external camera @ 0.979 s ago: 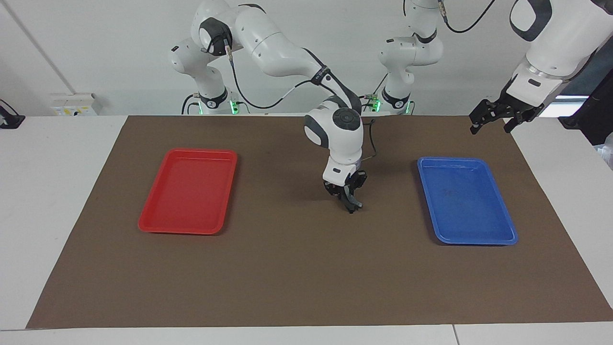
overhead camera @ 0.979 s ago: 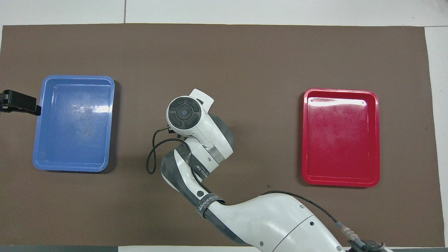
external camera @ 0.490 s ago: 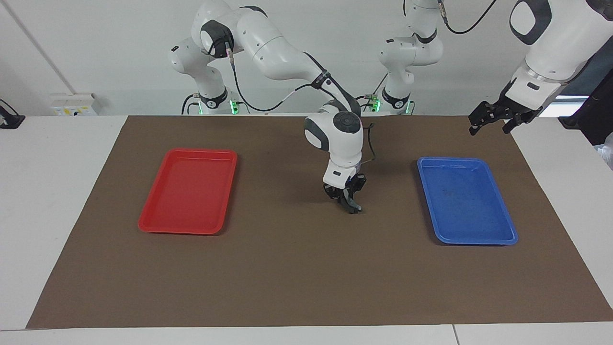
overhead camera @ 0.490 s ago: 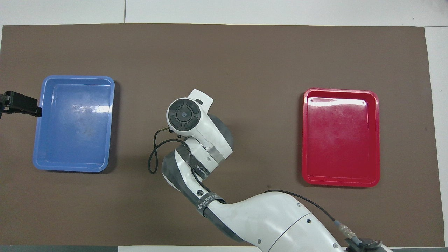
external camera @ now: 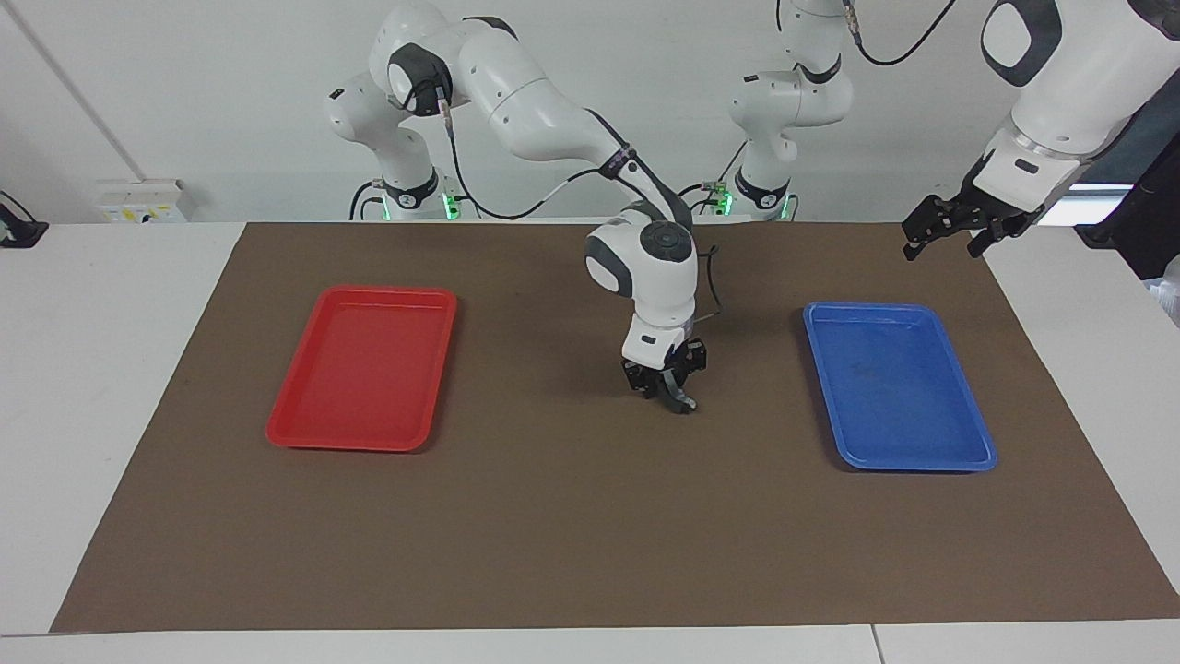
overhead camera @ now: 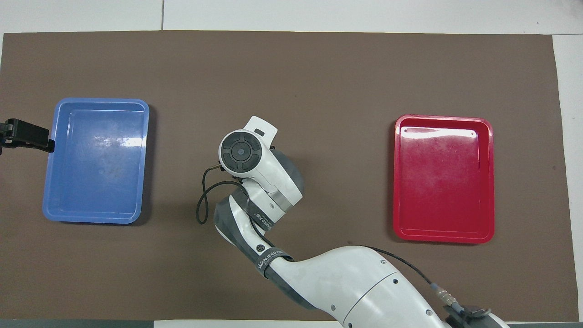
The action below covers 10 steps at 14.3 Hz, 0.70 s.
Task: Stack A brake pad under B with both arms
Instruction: 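Lower the curved pad onto the small pad with the right gripper and release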
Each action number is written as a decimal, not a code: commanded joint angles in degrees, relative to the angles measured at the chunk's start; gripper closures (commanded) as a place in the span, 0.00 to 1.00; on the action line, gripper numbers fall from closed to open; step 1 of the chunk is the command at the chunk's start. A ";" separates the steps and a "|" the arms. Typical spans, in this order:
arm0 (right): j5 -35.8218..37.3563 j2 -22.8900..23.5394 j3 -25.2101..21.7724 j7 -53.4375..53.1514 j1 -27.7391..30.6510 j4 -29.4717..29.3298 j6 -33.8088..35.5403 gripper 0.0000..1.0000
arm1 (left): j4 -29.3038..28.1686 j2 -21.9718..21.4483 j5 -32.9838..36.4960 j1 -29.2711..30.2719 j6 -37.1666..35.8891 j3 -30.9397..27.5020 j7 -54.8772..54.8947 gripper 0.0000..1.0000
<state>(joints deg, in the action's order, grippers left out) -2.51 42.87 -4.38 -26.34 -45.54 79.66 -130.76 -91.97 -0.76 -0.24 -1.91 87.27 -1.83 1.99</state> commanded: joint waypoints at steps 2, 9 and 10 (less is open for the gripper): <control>1.63 -2.25 -0.10 -1.34 1.33 -0.82 2.16 0.00 | -0.32 -0.47 -0.46 0.77 -0.79 0.43 0.47 0.00; 1.36 -17.18 -0.98 -0.91 11.08 -0.29 18.05 0.00 | -0.32 -0.47 -0.46 0.77 -0.79 0.43 0.47 0.00; 1.45 -19.99 -0.98 -0.82 13.18 0.66 21.13 0.00 | -0.32 -0.47 -0.46 0.77 -0.79 0.34 0.47 0.00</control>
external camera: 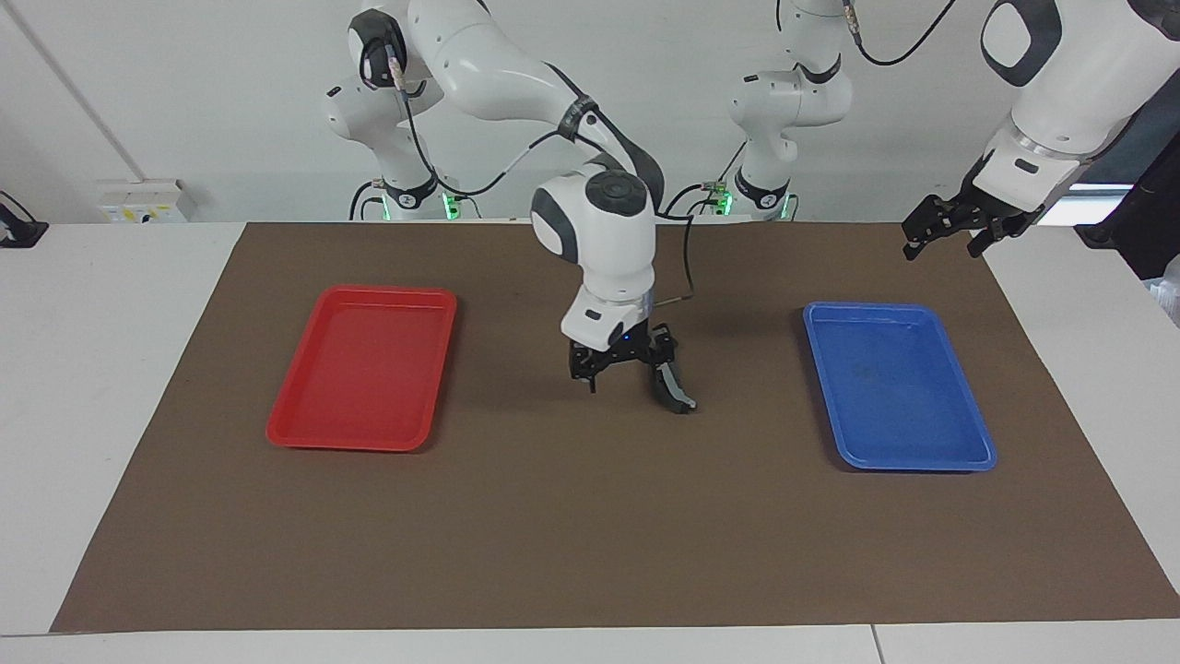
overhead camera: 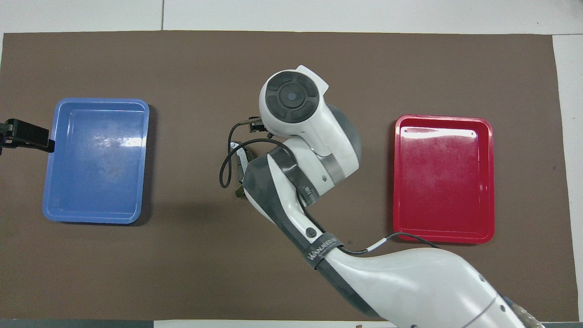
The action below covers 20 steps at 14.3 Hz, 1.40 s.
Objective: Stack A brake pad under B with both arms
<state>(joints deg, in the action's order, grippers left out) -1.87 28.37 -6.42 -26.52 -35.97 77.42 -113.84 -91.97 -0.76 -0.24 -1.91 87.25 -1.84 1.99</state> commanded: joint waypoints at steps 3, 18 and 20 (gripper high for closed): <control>0.90 -13.84 1.06 2.41 12.56 9.39 10.28 0.00 | -0.32 -0.47 -0.46 0.77 -0.77 0.43 0.47 0.00; 3.10 -34.43 0.18 31.00 37.99 21.89 24.73 0.00 | -0.23 -0.47 -0.46 0.77 -0.77 0.34 0.47 0.00; 3.10 -34.35 0.18 31.18 38.25 21.46 24.62 0.00 | -0.32 -0.47 -0.46 0.77 -0.77 0.43 0.47 0.00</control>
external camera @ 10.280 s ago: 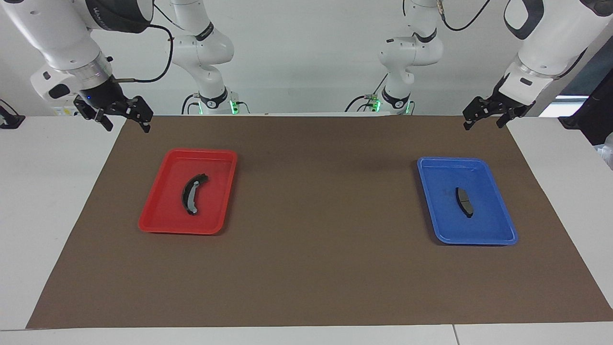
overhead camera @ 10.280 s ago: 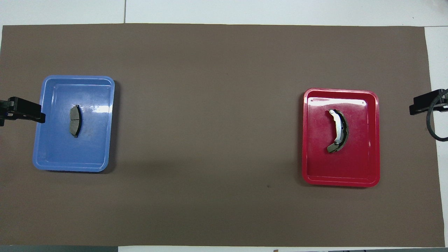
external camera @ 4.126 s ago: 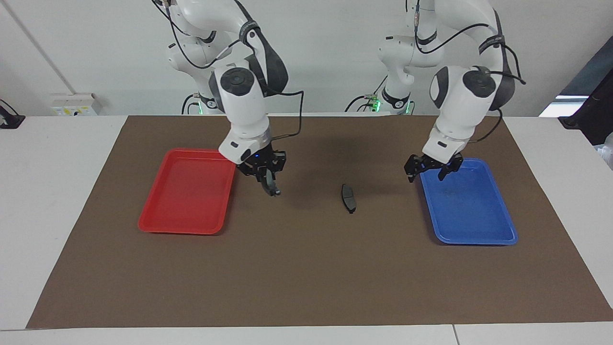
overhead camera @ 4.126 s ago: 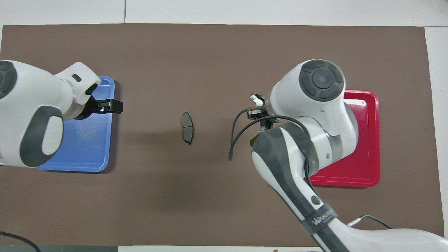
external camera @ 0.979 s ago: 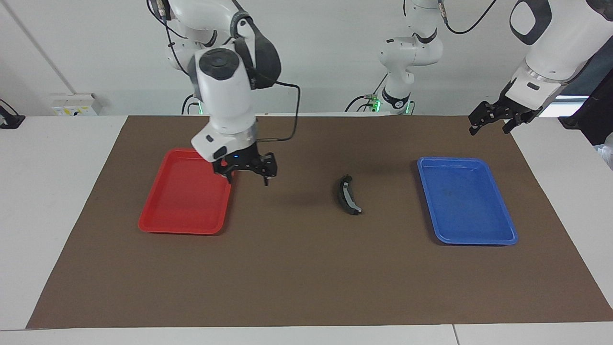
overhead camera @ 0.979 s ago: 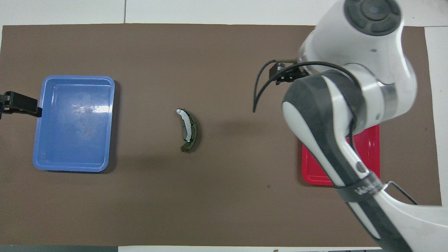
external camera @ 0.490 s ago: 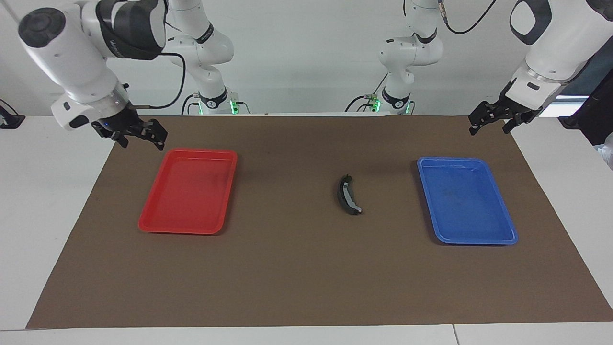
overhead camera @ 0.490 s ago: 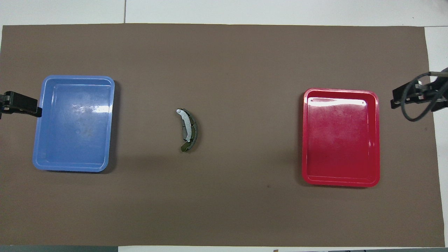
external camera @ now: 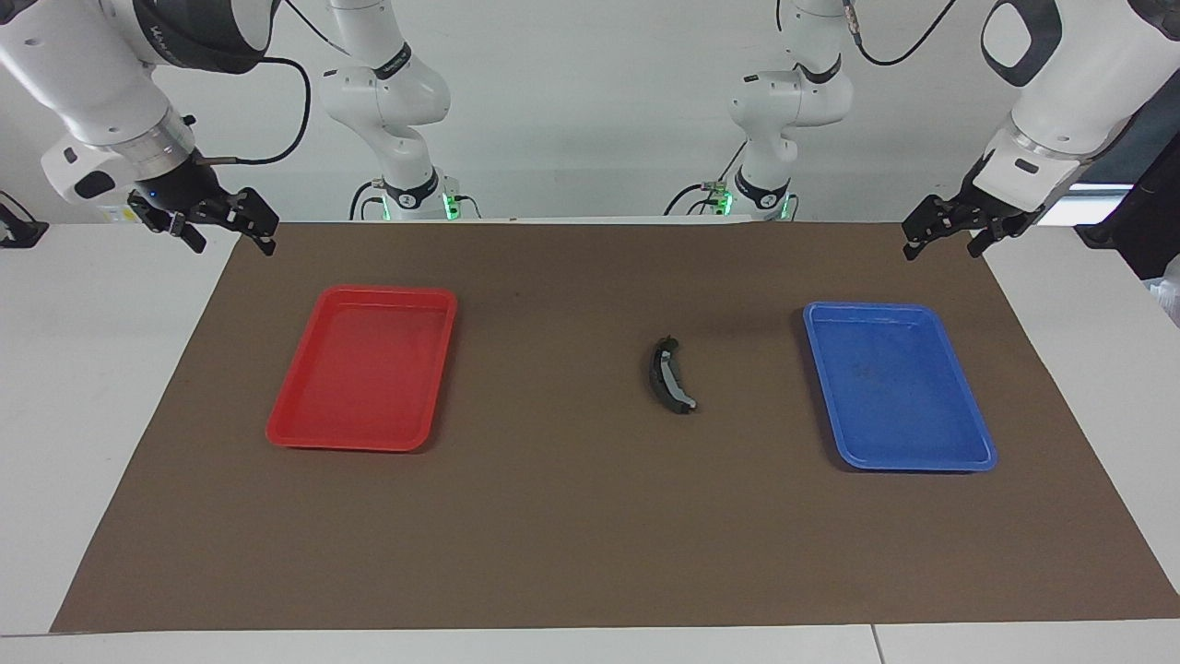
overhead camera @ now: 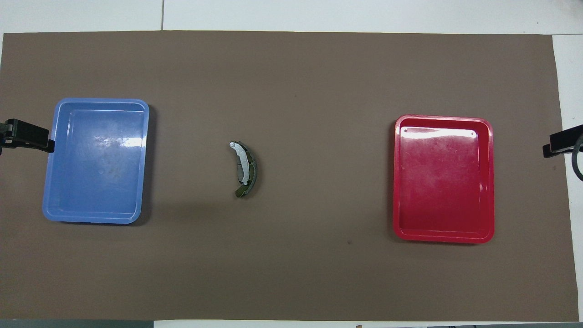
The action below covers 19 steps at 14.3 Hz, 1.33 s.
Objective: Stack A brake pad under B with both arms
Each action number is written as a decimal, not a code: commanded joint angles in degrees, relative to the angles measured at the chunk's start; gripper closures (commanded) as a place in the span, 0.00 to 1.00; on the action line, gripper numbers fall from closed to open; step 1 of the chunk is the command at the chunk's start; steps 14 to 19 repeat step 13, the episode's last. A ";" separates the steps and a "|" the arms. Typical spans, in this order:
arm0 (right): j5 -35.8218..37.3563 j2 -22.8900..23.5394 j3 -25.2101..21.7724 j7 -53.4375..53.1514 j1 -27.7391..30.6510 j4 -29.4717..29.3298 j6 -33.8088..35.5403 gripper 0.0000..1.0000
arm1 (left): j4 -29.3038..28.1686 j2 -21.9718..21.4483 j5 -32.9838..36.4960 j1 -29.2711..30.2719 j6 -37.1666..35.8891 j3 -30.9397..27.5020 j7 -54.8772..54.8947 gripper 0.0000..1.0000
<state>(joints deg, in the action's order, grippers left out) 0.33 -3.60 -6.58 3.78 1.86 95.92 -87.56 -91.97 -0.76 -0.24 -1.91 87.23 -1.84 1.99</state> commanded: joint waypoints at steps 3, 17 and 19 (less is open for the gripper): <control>1.16 -1.59 0.08 3.95 1.04 -0.81 2.03 0.00 | -0.32 -0.47 -0.46 0.77 -0.74 0.34 0.47 0.00; 2.05 -1.50 0.34 4.31 1.48 -0.38 0.90 0.00 | -0.23 -0.47 -0.46 0.77 -0.74 0.43 0.47 0.00; 2.05 -1.50 0.34 4.31 1.48 -0.38 0.90 0.00 | -0.23 -0.47 -0.46 0.77 -0.74 0.43 0.47 0.00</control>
